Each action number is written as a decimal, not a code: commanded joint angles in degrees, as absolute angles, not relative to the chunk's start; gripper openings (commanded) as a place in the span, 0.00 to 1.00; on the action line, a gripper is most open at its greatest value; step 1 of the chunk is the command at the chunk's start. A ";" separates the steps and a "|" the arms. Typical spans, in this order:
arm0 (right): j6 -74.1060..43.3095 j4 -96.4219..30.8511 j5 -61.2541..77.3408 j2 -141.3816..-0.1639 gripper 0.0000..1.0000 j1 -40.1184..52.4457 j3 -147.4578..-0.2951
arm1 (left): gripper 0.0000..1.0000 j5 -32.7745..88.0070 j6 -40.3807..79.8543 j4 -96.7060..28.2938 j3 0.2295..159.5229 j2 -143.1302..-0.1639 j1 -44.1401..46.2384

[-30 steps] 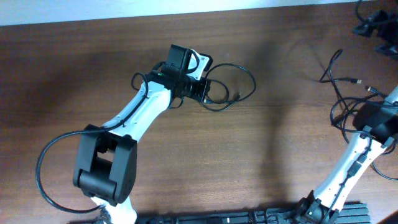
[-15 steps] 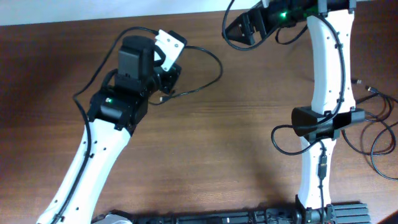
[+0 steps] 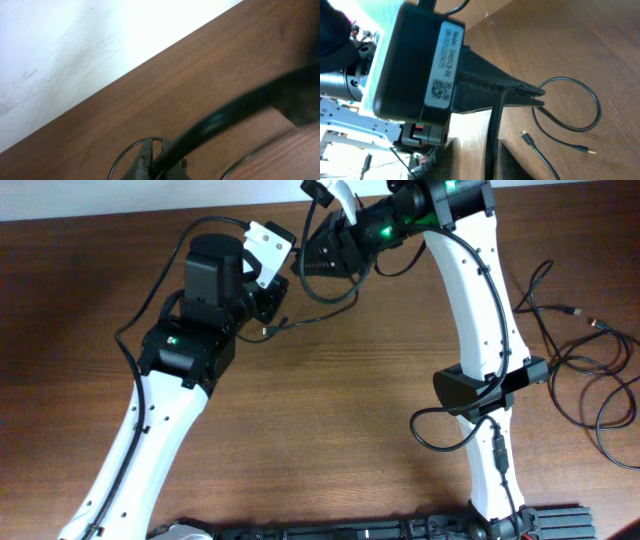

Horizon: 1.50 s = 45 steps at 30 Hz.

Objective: Untangle cables

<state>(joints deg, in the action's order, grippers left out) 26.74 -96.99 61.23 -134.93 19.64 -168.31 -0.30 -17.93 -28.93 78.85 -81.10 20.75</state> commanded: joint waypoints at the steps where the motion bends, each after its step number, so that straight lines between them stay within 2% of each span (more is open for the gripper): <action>1: 27.18 -97.32 61.21 -133.38 0.04 19.51 -168.33 | 0.02 -0.91 -15.81 -28.82 78.96 -80.03 20.45; 2: 27.11 -97.32 59.27 -133.38 0.04 19.05 -168.33 | 0.53 -0.89 -15.79 -29.08 78.96 -80.03 20.45; 3: 26.96 -97.32 57.19 -133.38 0.04 18.26 -168.33 | 0.68 -0.86 -15.64 -29.15 78.96 -80.01 20.45; 4: 26.94 -97.25 54.92 -133.38 0.04 17.34 -168.33 | 0.99 -0.84 -15.40 -29.19 78.96 -80.01 20.45; 6: 22.17 -94.87 50.57 -133.38 0.04 14.13 -168.33 | 0.99 -0.84 -12.32 -29.23 78.96 -80.01 20.45; 9: 4.36 -82.50 42.83 -133.38 0.04 4.91 -168.33 | 0.99 -0.84 -11.57 -29.23 78.96 -80.01 20.45; 12: -10.83 -69.01 42.81 -133.38 0.04 -7.16 -168.33 | 0.99 -0.86 -11.60 -29.23 78.96 -80.01 20.45; 14: -16.12 -63.88 42.78 -133.38 0.04 -13.96 -168.33 | 0.99 -0.86 -11.60 -29.23 78.96 -80.01 20.45; 17: -16.84 -62.63 40.86 -133.38 0.04 -22.00 -168.33 | 0.99 -0.86 -11.60 -29.23 78.96 -80.01 20.45; 22: -17.02 -63.00 21.30 -133.45 0.04 -31.51 -168.27 | 0.99 -0.86 -11.60 -29.23 78.96 -80.01 20.45; 27: -16.99 -63.55 6.72 -133.56 0.04 -33.19 -167.44 | 0.99 -0.86 -11.60 -29.23 78.96 -80.01 20.45; 28: -16.99 -63.64 6.35 -133.56 0.04 -33.19 -166.08 | 0.99 -0.86 -11.60 -29.23 78.96 -80.01 20.45; 29: -16.99 -63.64 6.37 -133.56 0.09 -33.19 -163.74 | 0.99 -0.86 -11.60 -29.23 78.96 -80.01 20.45; 30: -16.99 -63.79 6.39 -133.56 0.11 -33.19 -161.21 | 0.99 -0.86 -11.60 -29.23 78.96 -80.01 20.45; 32: -16.99 -65.04 6.37 -133.56 0.11 -33.12 -158.71 | 0.99 -0.86 -11.60 -29.23 78.96 -80.01 20.45; 33: -16.97 -66.92 6.37 -133.56 0.43 -33.15 -158.23 | 0.99 -0.86 -11.60 -29.23 78.96 -80.01 20.45; 34: -16.34 -68.45 6.39 -133.53 0.95 -33.15 -158.26 | 0.99 -0.86 -11.60 -29.23 78.96 -80.01 20.45; 36: -16.10 -69.93 7.94 -133.53 0.98 -33.12 -158.26 | 0.99 -0.86 -11.60 -29.23 78.96 -80.01 20.45; 39: -13.54 -72.36 18.52 -132.84 0.99 -33.08 -158.80 | 0.99 -0.86 -11.60 -29.23 78.96 -80.01 20.45; 40: -13.32 -74.72 19.31 -132.07 0.99 -33.01 -159.22 | 0.99 -0.86 -11.60 -29.23 78.96 -80.01 20.45; 43: -3.27 -81.47 20.36 -127.98 0.99 -32.64 -159.26 | 0.99 -0.86 -11.60 -29.23 78.96 -80.01 20.45; 45: -3.20 -86.26 18.70 -123.70 0.99 -32.62 -159.26 | 0.99 -0.86 -11.60 -29.23 78.96 -80.01 20.45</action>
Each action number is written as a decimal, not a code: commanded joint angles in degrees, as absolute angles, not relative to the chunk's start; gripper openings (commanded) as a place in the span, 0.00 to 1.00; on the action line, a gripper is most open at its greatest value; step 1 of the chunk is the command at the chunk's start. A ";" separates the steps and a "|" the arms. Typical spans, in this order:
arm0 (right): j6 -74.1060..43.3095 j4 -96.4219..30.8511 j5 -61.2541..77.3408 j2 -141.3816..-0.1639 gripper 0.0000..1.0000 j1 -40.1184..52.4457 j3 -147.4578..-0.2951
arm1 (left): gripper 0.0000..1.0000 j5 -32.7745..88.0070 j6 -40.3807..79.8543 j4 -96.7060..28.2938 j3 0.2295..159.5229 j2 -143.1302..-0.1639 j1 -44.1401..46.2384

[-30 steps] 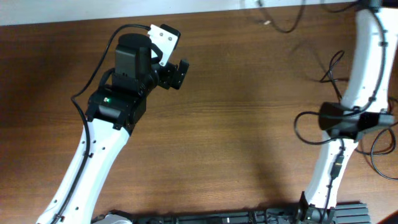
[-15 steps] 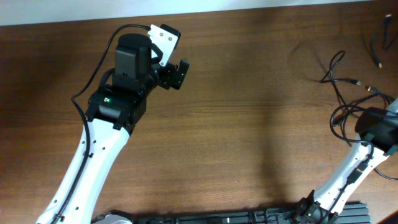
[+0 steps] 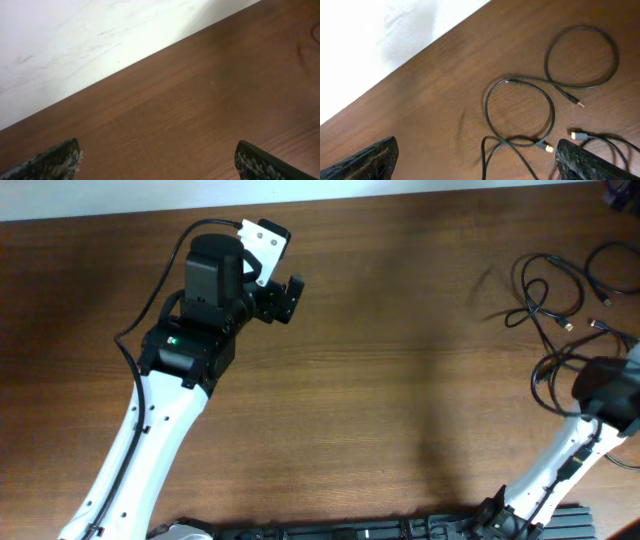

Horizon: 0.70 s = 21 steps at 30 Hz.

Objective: Untangle cables

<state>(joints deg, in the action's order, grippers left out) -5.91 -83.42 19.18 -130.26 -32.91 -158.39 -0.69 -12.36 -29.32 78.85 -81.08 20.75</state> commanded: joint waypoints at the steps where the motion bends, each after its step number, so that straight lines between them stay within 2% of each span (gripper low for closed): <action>1: -3.18 -89.17 16.40 -121.64 0.99 -32.53 -159.26 | 0.99 -0.86 -11.60 -29.23 78.96 -80.01 20.45; 4: -3.20 -97.34 10.70 -116.27 0.99 -32.53 -159.20 | 0.99 -0.86 -11.60 -29.23 78.96 -80.01 20.45; 9: -3.29 -97.34 8.25 -102.17 0.99 -29.26 -153.64 | 0.99 -0.86 -11.60 -29.23 78.96 -80.01 20.45; 13: -3.38 -97.30 6.57 -82.39 0.99 -26.13 -125.86 | 0.99 -0.86 -11.60 -29.23 78.96 -80.01 20.45; 19: -3.42 -87.44 7.55 -62.67 0.99 -26.15 -102.96 | 0.99 -0.86 -11.60 -29.23 78.96 -80.01 20.45; 20: -3.42 -84.12 8.32 -60.84 0.89 -26.15 -99.92 | 0.99 -0.86 -11.60 -29.23 78.96 -80.01 20.45; 21: -3.38 -75.68 10.35 -57.63 0.80 -26.13 -93.03 | 0.99 -0.86 -11.60 -29.23 78.96 -80.01 20.45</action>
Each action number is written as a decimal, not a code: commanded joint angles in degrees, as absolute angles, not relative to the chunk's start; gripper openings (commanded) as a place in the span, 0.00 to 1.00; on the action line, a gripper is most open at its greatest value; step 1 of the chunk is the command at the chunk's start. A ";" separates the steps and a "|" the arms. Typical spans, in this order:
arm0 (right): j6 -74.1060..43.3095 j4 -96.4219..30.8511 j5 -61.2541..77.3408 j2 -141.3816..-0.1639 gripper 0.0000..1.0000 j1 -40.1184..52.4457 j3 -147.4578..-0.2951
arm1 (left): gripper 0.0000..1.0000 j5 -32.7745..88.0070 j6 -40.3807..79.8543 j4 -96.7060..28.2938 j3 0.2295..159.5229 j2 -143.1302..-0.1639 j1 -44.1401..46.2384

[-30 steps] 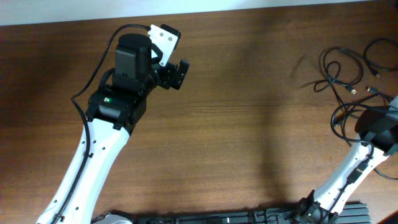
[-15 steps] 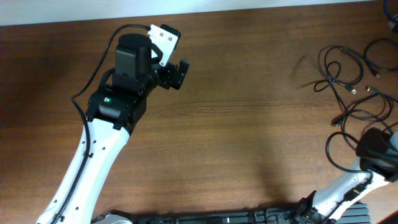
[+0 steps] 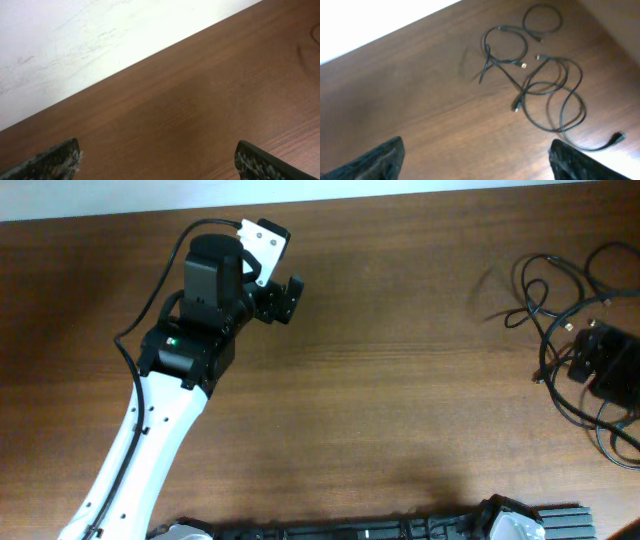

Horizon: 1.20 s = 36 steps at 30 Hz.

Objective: Untangle cables

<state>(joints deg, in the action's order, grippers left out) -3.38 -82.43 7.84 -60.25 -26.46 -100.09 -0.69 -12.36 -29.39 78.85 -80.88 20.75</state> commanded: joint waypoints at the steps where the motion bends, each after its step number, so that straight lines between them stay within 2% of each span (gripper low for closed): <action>1: -3.38 -69.47 11.25 -54.81 0.80 -26.13 -86.96 | 0.99 -0.86 -11.60 -29.23 78.96 -80.01 20.45; 4: -3.44 -57.95 20.60 -48.95 0.87 -26.15 -67.44 | 0.99 -0.86 -11.60 -29.23 78.96 -80.01 20.45; 6: -3.44 -52.05 25.06 -49.74 0.99 -26.15 -58.15 | 0.99 -0.86 -11.60 -29.23 78.96 -80.01 20.45; 10: -12.12 -47.79 29.76 -58.87 0.99 -26.15 -54.98 | 0.99 -0.86 -11.60 -29.23 78.96 -80.01 20.45; 13: 5.23 -48.36 47.29 -63.75 0.99 -26.13 -54.98 | 0.99 -0.86 -11.60 -29.23 78.96 -80.01 20.45; 15: 8.64 -47.37 52.05 -63.29 0.99 -26.09 -54.98 | 0.99 -0.86 -11.60 -29.23 78.96 -80.01 20.45; 25: 8.54 -46.22 50.57 -63.37 0.99 -25.80 -54.96 | 0.99 -0.86 -11.60 -29.23 78.96 -80.01 20.45; 27: 8.54 -45.78 48.69 -63.53 0.99 -22.37 -54.94 | 0.99 -0.86 -11.60 -29.23 78.96 -80.01 20.45; 28: 8.47 -45.19 45.58 -63.29 0.99 -18.70 -54.92 | 0.99 -0.86 -11.60 -29.23 78.96 -80.01 20.45; 31: -9.56 -38.83 20.64 -61.17 0.99 -6.28 -54.89 | 0.99 -0.86 -11.60 -29.23 78.96 -80.01 20.45; 34: -9.52 -32.62 14.33 -55.57 0.99 -3.29 -52.56 | 0.99 -0.86 -11.60 -29.23 78.96 -80.01 20.45; 36: -8.99 -25.52 12.78 -49.82 0.99 -3.40 -45.43 | 0.99 -0.86 -11.60 -29.23 78.96 -80.01 20.45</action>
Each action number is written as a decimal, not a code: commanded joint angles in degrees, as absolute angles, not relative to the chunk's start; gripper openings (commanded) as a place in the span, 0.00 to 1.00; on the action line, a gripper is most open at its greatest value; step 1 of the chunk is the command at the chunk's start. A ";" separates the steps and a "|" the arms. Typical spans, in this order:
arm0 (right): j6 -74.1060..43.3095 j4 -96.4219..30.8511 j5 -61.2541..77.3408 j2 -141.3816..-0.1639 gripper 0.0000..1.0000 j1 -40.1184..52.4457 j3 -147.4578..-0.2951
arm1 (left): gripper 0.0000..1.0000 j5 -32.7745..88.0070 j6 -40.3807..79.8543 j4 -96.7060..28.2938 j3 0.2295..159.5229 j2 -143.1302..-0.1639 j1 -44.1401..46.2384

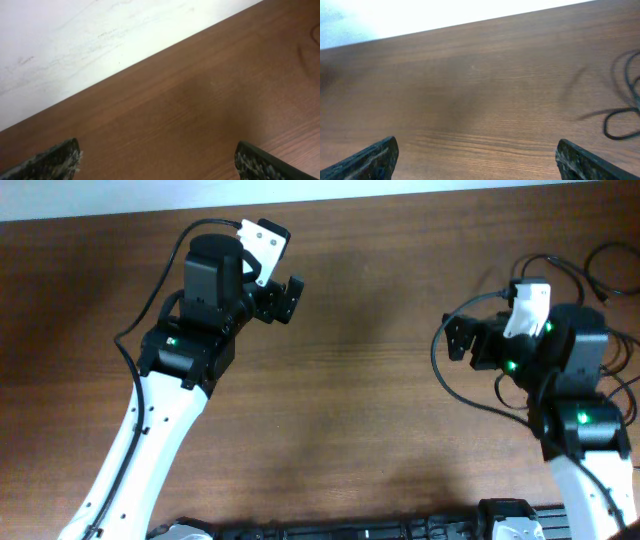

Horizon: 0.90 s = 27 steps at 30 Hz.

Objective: Untangle cables

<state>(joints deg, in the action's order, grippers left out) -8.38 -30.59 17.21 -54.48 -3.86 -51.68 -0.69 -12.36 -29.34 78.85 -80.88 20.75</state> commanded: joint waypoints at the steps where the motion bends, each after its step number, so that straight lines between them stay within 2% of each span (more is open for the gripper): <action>1: -8.10 -21.71 12.80 -47.48 0.99 -3.38 -41.52 | 0.99 -0.86 -11.60 -29.23 78.96 -80.01 20.45; 5: -7.97 -5.56 6.61 -35.99 0.99 -3.40 -21.17 | 0.99 -0.86 -11.60 -29.23 78.96 -80.01 20.45; 13: -7.99 3.77 -0.27 -20.40 0.99 -3.40 -1.80 | 0.99 -0.86 -11.60 -29.23 78.96 -80.01 20.45; 16: -7.68 0.38 -0.99 -13.96 0.99 -3.40 -0.32 | 0.99 -0.86 -11.60 -29.23 78.96 -80.01 20.45; 21: -0.80 -4.54 -2.22 -0.16 0.99 -3.40 -0.32 | 0.99 -0.86 -11.60 -29.23 78.96 -80.01 20.45; 23: 4.84 -4.54 -2.24 -0.16 0.99 -3.40 -0.32 | 0.99 -0.86 -11.60 -29.23 78.96 -80.01 20.45; 27: 5.76 -4.54 -2.24 -0.16 0.99 -3.40 -0.32 | 0.99 -0.86 -11.60 -29.23 78.96 -80.01 20.45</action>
<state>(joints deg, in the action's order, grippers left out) 4.38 -4.14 -1.13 -0.80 -3.79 -0.60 -0.69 -12.36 -29.36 78.85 -80.88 20.75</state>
